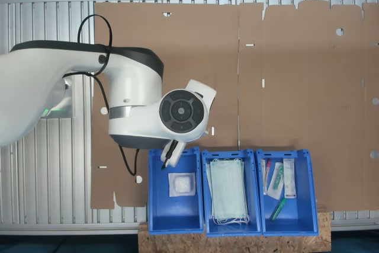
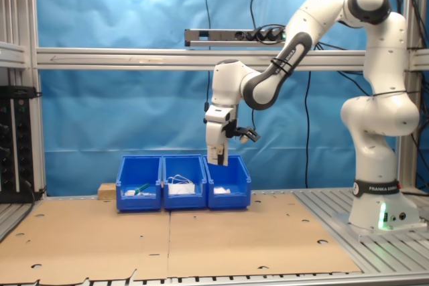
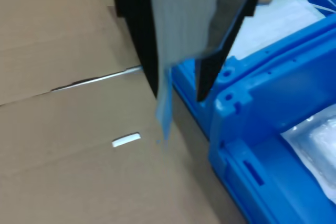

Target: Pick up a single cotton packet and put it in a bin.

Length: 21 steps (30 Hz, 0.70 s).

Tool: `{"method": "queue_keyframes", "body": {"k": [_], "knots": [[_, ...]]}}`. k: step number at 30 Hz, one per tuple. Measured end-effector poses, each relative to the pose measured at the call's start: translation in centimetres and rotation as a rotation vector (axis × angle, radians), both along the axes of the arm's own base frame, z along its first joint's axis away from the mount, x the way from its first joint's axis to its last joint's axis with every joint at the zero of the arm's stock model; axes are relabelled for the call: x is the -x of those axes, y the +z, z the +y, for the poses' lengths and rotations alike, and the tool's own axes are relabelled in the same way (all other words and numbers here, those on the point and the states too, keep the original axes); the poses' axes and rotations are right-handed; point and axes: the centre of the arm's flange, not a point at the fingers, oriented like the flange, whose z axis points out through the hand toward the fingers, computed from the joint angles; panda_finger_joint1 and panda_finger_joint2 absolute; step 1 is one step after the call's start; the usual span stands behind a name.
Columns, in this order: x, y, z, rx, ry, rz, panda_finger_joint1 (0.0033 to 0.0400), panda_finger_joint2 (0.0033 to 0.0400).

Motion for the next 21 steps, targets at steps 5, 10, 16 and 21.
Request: {"method": "queue_keyframes", "body": {"k": [5, 10, 16, 21], "knots": [[0.7, -0.1, -2.5, 0.008, -0.042, 0.011, 0.0051, 0.0051], [1.3, 0.4, -5.5, 0.015, -0.098, 0.011, 0.0051, 0.0051], [1.6, 1.4, -8.2, 0.024, -0.149, 0.005, 0.0051, 0.0051], [1.9, 2.0, -9.8, 0.028, -0.182, 0.003, 0.0051, 0.0051]]}}
